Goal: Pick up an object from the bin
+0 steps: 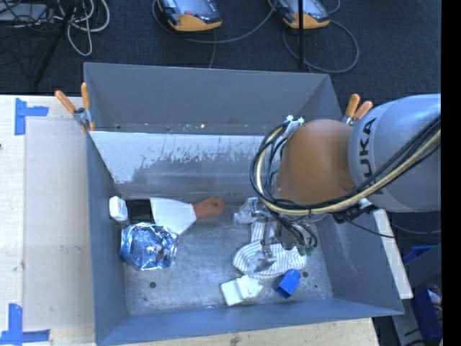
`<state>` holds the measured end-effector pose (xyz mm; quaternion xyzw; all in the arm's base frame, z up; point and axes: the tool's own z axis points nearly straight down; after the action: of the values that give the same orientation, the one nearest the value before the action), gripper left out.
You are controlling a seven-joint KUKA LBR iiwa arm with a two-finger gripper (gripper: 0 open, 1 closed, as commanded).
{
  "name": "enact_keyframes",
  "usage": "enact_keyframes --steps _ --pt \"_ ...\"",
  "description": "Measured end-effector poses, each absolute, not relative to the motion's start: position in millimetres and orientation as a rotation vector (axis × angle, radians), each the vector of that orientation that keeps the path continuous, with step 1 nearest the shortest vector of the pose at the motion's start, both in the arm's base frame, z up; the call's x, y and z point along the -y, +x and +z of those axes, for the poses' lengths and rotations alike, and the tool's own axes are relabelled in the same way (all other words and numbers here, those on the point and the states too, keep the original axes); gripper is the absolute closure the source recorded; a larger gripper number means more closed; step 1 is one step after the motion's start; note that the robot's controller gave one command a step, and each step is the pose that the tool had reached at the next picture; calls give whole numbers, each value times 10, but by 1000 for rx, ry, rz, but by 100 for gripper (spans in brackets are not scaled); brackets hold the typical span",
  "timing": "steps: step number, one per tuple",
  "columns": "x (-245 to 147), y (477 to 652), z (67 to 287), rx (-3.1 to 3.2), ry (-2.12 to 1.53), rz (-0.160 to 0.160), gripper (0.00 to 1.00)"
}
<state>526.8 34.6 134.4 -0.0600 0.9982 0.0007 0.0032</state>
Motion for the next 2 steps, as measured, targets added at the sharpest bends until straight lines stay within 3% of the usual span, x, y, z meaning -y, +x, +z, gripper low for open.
enact_keyframes --steps 1,2 --pt "-114 5421 808 -3114 -414 13 0" --pt "-130 5419 809 -3110 -419 10 0"
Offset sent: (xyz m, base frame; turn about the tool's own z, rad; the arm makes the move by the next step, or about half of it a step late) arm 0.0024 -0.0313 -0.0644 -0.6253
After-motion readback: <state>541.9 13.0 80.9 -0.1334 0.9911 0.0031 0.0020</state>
